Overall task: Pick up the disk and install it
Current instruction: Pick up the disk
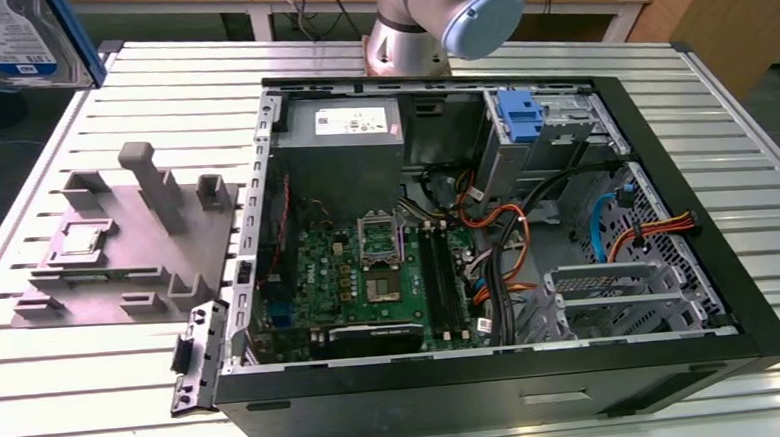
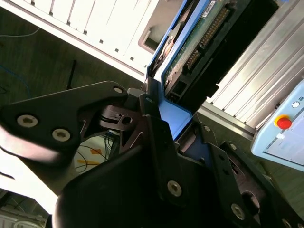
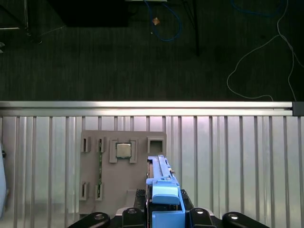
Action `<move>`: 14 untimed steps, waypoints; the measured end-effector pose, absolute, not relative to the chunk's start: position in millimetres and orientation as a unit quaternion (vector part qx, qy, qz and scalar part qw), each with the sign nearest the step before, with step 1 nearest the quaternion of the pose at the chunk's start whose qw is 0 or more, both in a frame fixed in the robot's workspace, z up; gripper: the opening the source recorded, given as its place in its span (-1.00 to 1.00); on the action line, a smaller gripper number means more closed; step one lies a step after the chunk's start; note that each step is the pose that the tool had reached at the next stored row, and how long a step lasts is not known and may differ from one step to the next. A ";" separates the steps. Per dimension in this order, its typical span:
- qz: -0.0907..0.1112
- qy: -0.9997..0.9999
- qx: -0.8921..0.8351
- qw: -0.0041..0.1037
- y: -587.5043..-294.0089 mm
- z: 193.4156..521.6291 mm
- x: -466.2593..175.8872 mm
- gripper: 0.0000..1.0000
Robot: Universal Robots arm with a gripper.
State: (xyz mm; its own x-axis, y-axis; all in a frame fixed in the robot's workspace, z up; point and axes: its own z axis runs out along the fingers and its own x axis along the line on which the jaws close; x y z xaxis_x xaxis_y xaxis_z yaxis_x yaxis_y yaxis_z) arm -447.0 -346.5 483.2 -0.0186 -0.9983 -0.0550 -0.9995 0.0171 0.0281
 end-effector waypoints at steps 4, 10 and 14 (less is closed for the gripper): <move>0.029 0.713 -0.700 0.010 -351.6 483.2 -447.1 -0.26; 0.029 0.713 -0.700 0.010 -358.5 483.2 -447.1 -0.26; 0.029 0.713 -0.700 0.010 -362.9 483.2 -447.1 -0.26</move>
State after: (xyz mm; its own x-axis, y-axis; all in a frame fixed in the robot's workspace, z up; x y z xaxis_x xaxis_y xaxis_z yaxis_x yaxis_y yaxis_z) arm -447.1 -362.9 483.2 -0.0186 -0.9983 -0.0550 -0.9995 0.0171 0.0281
